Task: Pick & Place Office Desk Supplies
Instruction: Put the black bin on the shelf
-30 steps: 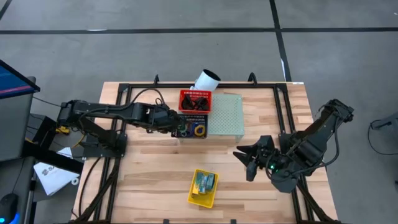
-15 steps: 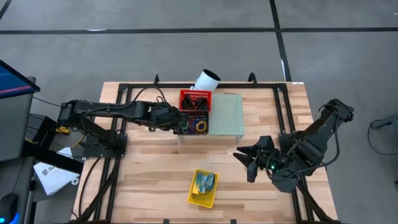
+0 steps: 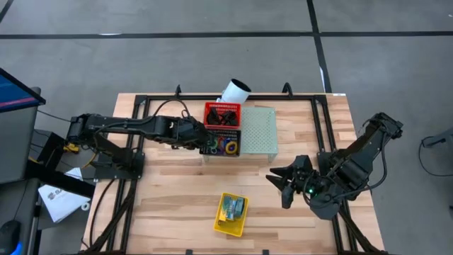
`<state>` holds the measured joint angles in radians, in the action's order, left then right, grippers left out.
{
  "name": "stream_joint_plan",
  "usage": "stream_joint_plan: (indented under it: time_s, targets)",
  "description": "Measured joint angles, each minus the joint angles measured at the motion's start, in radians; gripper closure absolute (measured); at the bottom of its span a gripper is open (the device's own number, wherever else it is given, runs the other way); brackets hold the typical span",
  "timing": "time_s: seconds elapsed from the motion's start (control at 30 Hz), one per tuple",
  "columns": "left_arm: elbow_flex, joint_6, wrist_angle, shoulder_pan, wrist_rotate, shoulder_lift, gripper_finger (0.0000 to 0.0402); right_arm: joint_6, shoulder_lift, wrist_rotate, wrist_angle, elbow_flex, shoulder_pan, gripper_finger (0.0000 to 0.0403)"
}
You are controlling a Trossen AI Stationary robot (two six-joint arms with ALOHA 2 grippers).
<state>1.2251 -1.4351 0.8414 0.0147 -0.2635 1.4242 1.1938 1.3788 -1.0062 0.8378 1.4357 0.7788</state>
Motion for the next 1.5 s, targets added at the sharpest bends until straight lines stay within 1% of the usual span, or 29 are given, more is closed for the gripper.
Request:
stream_joint_plan:
  time_s: [0.1,0.2,0.33,0.47,0.57,0.93,1.13,1.33,1.5]
  targets:
    - [0.0,0.013,0.002,0.0,0.0,0.0,0.0356,0.0,0.0,0.0,0.0,0.0,0.001,0.026]
    - [0.0,0.011,0.002,0.0,-0.005,0.0,0.0322,0.0,0.0,0.0,0.0,0.0,0.001,0.026]
    - [0.0,-0.024,0.003,0.0,-0.064,0.0,0.0283,0.002,0.0,0.0,0.0,0.0,0.004,0.026]
    - [0.001,-0.042,-0.003,0.0,-0.102,-0.013,0.0262,0.003,0.0,0.0,0.0,0.0,0.011,0.026]
    - [0.001,-0.043,-0.001,0.0,-0.116,-0.017,0.0259,0.01,0.0,-0.009,0.0,0.0,0.019,0.026]
    - [0.001,-0.043,-0.004,0.003,-0.116,-0.018,0.027,0.01,0.0,-0.011,-0.007,0.0,0.025,0.026]
    - [0.001,-0.043,-0.018,0.003,-0.147,-0.022,0.0269,0.01,0.0,-0.012,-0.008,0.0,0.032,0.026]
    - [0.0,-0.04,-0.009,0.007,-0.222,-0.084,0.027,0.011,0.001,-0.013,-0.007,0.0,0.033,0.026]
    - [0.0,0.008,-0.01,0.015,-0.222,-0.168,0.027,0.011,0.001,-0.016,-0.006,0.001,0.033,0.026]
